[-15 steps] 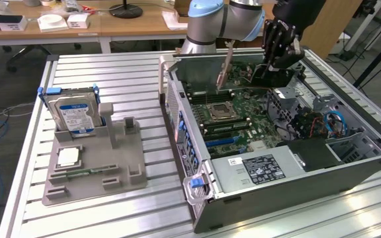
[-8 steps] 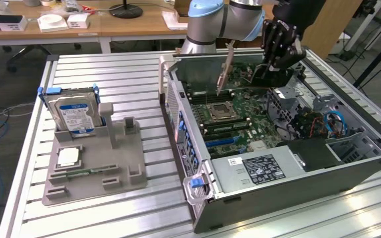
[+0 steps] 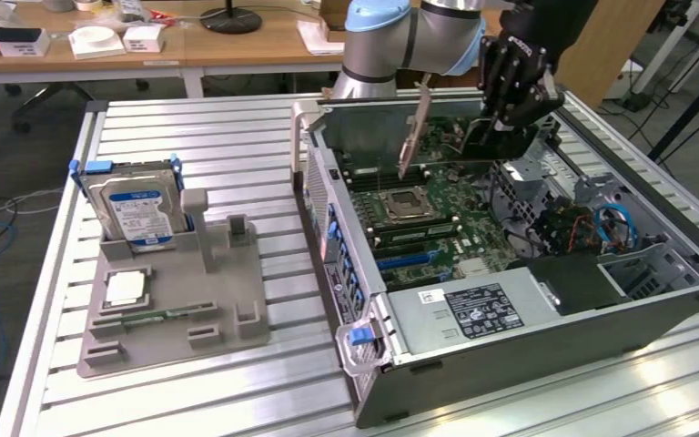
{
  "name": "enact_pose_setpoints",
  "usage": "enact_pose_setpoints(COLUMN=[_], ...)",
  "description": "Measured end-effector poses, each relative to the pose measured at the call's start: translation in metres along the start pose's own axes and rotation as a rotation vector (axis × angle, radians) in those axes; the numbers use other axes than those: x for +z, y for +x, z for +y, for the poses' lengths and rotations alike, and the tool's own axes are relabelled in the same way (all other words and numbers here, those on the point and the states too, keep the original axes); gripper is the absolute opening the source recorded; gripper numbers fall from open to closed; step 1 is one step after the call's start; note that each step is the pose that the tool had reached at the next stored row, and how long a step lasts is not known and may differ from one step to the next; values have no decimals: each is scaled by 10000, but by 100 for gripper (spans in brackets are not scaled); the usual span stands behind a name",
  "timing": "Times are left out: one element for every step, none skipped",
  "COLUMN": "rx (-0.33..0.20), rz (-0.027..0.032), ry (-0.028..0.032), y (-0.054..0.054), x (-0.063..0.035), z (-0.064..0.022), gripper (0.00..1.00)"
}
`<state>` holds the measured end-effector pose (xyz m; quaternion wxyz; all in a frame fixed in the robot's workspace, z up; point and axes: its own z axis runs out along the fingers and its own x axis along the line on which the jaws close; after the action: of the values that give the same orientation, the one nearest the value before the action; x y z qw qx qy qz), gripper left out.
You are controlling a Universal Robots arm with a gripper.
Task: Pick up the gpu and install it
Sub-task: 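Insert the gpu into the slot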
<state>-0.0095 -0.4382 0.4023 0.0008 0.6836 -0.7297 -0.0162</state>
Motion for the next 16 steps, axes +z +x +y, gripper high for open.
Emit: enact_pose_setpoints(rx=[-61,-124,-196,-264,-336,-404,-472,-553,-639,-694,-748,-807,-850,-867,-868,-868], rz=[1,3,5,6,9,9,12,14,15,17,18,20,21,21,22,22], ry=[-1,-2,-4,-5,-7,-9,-10,-11,-13,-15,-16,-17,-18,-18,-18,-18], y=[0,0,0,0,0,0,0,0,0,0,0,0,0,0,0,0], x=[0,0,0,0,0,0,0,0,0,0,0,0,0,0,0,0], z=[0,0,0,0,0,0,0,0,0,0,0,0,0,0,0,0], gripper=[27,27,27,27,27,27,27,27,27,27,27,27,27,27,27,27])
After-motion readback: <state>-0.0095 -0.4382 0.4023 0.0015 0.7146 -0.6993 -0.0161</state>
